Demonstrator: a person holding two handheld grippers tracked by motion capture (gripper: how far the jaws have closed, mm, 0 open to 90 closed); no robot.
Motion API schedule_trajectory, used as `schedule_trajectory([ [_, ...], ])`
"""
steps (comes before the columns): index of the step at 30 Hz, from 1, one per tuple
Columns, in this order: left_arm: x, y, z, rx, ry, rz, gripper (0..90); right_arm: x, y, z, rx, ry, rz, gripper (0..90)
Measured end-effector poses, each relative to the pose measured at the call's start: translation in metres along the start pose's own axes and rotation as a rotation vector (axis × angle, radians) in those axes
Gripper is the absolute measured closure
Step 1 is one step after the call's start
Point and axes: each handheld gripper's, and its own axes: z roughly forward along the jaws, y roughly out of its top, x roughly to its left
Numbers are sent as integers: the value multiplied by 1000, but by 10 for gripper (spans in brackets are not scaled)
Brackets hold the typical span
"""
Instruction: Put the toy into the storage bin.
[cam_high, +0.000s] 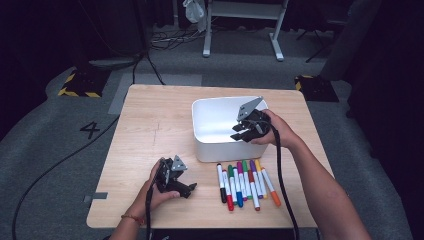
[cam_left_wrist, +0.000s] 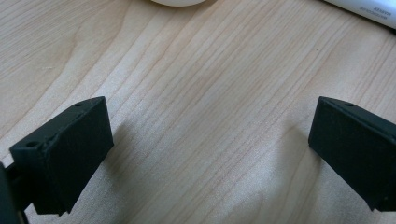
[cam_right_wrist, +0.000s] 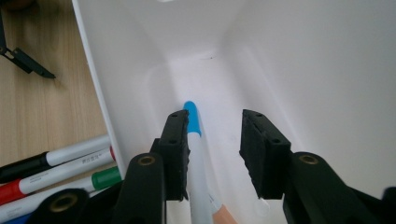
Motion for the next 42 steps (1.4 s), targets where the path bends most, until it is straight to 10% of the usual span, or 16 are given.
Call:
schedule_trajectory([
  [19,0,0,0,0,0,0,0,22,-47,-80,-309,-220,143,414],
  [29,0,0,0,-1,0,0,0,51,-92,-91,-326,-275,182,392],
  [42,0,0,0,-2,4,0,1,91,-155,-67,-230,-219,242,367],
])
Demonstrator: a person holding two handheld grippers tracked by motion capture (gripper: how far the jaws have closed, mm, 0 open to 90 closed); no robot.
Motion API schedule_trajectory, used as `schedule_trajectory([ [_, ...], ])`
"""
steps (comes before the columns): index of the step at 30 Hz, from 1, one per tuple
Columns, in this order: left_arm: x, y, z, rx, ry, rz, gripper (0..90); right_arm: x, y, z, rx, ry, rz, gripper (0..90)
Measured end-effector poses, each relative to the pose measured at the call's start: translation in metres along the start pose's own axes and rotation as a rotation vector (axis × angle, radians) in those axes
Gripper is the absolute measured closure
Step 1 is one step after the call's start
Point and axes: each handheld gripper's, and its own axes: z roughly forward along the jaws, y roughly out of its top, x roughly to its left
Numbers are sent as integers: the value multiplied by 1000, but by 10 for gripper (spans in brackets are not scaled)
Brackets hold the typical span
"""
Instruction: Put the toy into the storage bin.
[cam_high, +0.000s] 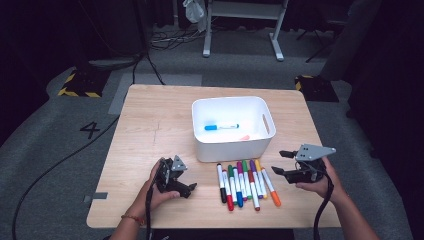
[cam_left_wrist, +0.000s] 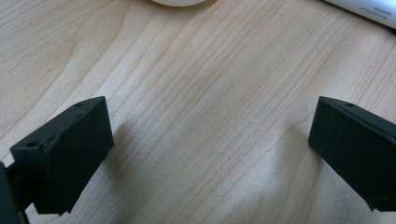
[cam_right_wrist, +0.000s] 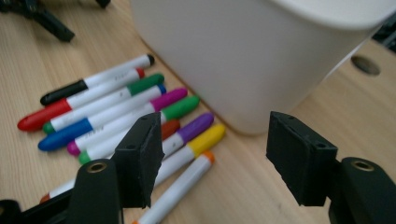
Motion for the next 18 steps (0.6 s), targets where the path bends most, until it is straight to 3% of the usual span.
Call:
schedule_trajectory([
  [8,0,0,0,-1,0,-1,1,16,-44,12,68,57,70,356],
  [18,0,0,0,-1,3,0,1,30,-64,22,125,98,97,363],
])
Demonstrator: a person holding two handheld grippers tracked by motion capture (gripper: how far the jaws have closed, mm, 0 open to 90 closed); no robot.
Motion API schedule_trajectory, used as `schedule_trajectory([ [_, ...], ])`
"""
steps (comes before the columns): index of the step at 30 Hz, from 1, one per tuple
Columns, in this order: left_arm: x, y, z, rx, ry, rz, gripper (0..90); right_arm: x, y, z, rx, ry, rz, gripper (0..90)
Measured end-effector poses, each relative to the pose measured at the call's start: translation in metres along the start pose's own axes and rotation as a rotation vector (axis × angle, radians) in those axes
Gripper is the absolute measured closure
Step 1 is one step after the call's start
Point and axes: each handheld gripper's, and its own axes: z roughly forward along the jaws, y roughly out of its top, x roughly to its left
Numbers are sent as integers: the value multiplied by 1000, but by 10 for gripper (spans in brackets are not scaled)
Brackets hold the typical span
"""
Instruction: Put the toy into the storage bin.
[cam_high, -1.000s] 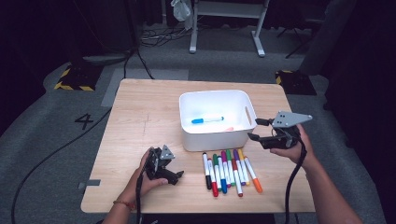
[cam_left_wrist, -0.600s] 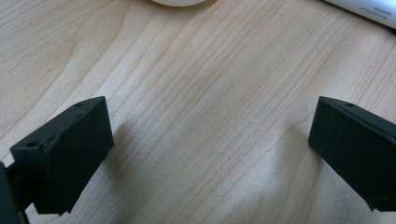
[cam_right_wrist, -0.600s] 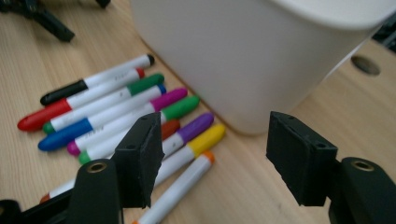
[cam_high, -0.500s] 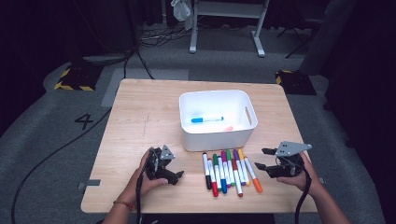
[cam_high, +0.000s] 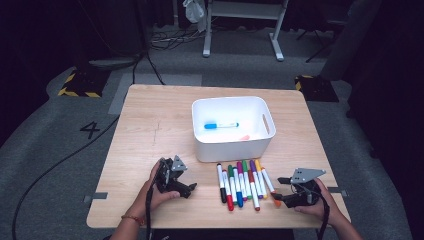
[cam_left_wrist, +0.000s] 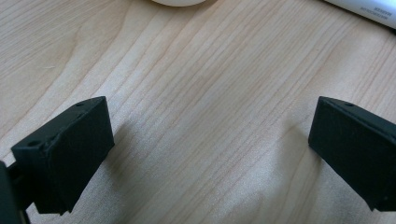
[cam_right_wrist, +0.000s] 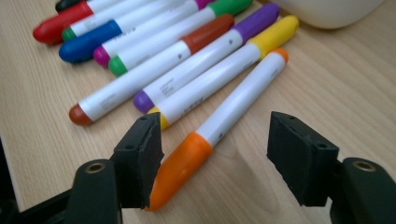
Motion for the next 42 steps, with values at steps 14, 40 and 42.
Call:
schedule_trajectory([
  [14,0,0,0,0,0,1,1,-18,-20,2,2,-112,107,560],
  [40,0,0,0,-2,1,0,2,-41,-25,-16,-97,-132,144,743],
  [42,0,0,0,0,0,0,2,-41,-23,-19,-108,-138,139,743],
])
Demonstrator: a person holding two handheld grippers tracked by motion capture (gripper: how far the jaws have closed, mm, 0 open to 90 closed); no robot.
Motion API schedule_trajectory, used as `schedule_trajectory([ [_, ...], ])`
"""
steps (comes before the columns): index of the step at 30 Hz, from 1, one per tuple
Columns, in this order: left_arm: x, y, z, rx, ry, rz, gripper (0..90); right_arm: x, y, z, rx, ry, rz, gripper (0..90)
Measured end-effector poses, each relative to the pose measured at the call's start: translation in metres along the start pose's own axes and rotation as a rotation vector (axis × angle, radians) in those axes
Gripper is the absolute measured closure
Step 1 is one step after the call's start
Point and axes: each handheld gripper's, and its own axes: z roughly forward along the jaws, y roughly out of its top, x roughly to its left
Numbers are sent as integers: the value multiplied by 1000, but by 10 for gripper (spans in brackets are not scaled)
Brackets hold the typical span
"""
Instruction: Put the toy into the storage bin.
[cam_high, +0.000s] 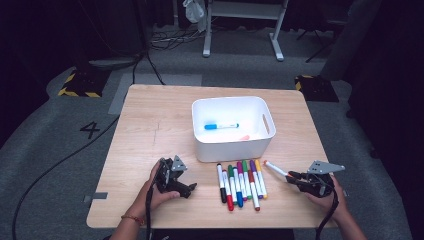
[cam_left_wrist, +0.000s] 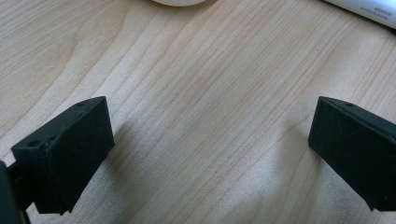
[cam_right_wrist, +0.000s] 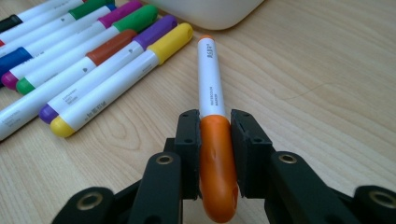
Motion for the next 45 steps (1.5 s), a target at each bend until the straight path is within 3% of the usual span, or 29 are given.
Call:
schedule_trajectory([
  [7,0,0,0,0,0,0,2,1,6,-12,-44,-10,-17,744],
  [11,0,0,0,0,0,0,1,4,13,-26,-90,9,-36,743],
  [13,0,0,0,0,0,0,1,7,17,-32,-123,47,-52,743],
  [20,0,0,0,0,0,0,1,20,37,-46,-171,90,-142,743],
  [22,0,0,0,0,0,0,1,20,40,-47,-176,96,-146,743],
  [27,0,0,0,0,0,0,1,20,70,-54,-220,136,-214,743],
  [33,0,0,0,0,0,0,1,17,98,-52,-216,159,-270,743],
  [37,0,0,0,0,0,1,1,15,131,-46,-221,193,-308,743],
  [39,0,0,0,0,0,0,1,15,137,-44,-221,199,-323,743],
  [42,0,0,0,-1,-1,-3,1,15,161,-36,-212,211,-357,743],
  [45,0,0,0,1,0,1,1,14,170,-32,-212,221,-361,743],
])
